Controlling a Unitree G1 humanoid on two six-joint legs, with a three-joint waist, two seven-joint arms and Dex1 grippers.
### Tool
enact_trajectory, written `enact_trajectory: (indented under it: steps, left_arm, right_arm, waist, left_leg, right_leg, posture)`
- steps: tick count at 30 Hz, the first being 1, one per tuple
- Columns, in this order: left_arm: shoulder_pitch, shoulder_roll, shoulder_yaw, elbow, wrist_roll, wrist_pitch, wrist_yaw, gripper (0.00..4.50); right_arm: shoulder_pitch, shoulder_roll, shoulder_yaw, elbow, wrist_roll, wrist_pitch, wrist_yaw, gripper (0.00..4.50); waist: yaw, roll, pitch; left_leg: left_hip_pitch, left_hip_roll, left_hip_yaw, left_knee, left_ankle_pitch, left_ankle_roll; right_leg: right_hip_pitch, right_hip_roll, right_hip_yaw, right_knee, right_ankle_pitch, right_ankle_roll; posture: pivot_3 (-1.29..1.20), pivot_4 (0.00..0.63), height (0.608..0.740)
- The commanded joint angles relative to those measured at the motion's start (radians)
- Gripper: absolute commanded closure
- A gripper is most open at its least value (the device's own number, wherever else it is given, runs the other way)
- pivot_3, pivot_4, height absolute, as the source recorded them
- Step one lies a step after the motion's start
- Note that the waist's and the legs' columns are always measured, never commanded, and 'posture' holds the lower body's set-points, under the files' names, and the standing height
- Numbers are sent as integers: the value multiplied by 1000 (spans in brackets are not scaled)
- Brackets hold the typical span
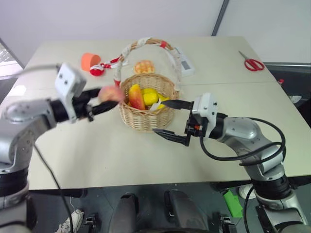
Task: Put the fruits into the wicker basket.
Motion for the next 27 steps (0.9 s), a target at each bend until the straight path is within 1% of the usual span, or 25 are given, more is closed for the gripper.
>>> enact_trajectory:
  steps: [1,4,5,7,8,9,10,11,13,14,16,18,21,24,27]
  left_arm:
    - [-87,-66,-161,80,94,9,75,2320]
    - [-133,-81,-275,172,192,-42,65,2320]
    - [-142,-87,-295,200,208,-53,56,2320]
    - [-152,-104,-301,241,219,-68,45,1335]
    - [-154,-111,-300,257,224,-76,41,962]
    - [-156,-119,-293,267,227,-91,37,405]
    - [-159,-133,-274,275,216,-99,35,72]
    - [-161,-152,-242,277,189,-101,35,72]
    - [-156,-177,-195,267,145,-108,21,72]
    - [-132,-180,-174,235,119,-142,-15,72]
    - [-67,-171,-161,160,78,-196,-96,72]
    - [-16,-157,-174,109,69,-228,-149,72]
    - [65,-142,-234,39,54,-215,-196,72]
    - [103,-129,-294,14,78,-208,-218,72]
    - [120,-112,-333,11,113,-229,-229,72]
  right_arm:
    - [-13,0,-11,0,-12,-21,-1,0]
    - [-1,-18,-29,1,-27,-20,-7,0]
    - [6,-28,-41,1,-33,-18,-11,0]
    - [19,-48,-64,1,-41,-9,-22,0]
    - [28,-63,-78,3,-49,0,-33,0]
    - [48,-83,-117,10,-48,21,-52,0]
    - [67,-101,-160,16,-35,55,-73,0]
    - [92,-119,-212,23,-21,97,-99,0]
    - [131,-143,-274,28,-7,148,-129,0]
    - [170,-159,-314,27,-7,170,-140,0]
    - [244,-177,-386,22,9,199,-144,0]
    - [291,-185,-424,17,17,198,-142,0]
    - [351,-192,-412,57,-45,168,-161,0]
    - [342,-175,-367,133,-111,138,-206,0]
    - [313,-152,-339,192,-131,141,-231,0]
  waist:
    - [-1,0,0]
    - [-12,0,0]
    - [-18,0,0]
    - [-23,0,0]
    - [-24,0,0]
    - [-23,0,0]
    - [-22,0,0]
    - [-21,0,0]
    - [-16,0,0]
    - [-16,0,0]
    - [-16,0,0]
    - [-20,1,0]
    - [-25,1,0]
    - [-25,1,0]
    - [-26,1,0]
  left_leg:
    - [0,0,0,0,0,0]
    - [0,0,0,0,0,0]
    - [0,1,0,-1,0,0]
    - [0,1,-1,-2,0,0]
    - [0,1,-1,-2,0,0]
    - [-1,2,-1,-2,0,0]
    - [-1,2,-1,-2,0,0]
    - [-1,2,-1,-2,0,0]
    - [-2,1,0,-1,0,0]
    - [-2,1,0,-1,0,0]
    - [-2,1,0,-1,0,0]
    - [-1,1,0,-2,0,0]
    - [0,2,1,-2,0,0]
    - [1,2,1,-1,0,0]
    - [1,2,1,0,0,0]
  right_leg:
    - [0,0,0,0,0,0]
    - [-1,2,1,0,0,0]
    - [-2,3,1,0,0,0]
    - [-3,3,1,1,0,-1]
    - [-3,3,1,1,0,-1]
    - [-3,3,1,1,0,-1]
    - [-3,3,1,1,0,-1]
    - [-3,3,1,1,0,-1]
    - [-3,2,1,1,0,-1]
    - [-3,2,1,1,0,-1]
    - [-3,2,1,0,0,-1]
    - [-3,2,1,0,0,-1]
    - [-3,3,2,1,0,-1]
    - [-1,4,3,1,0,-1]
    - [-1,4,3,1,0,-1]
  posture:
    - [0,150,740]
    - [0,150,740]
    - [0,150,740]
    - [0,150,740]
    - [0,150,740]
    - [0,150,740]
    - [0,150,740]
    - [0,150,740]
    - [0,150,740]
    - [0,150,740]
    - [0,150,740]
    - [0,150,740]
    - [0,150,740]
    - [0,150,740]
    - [0,150,740]
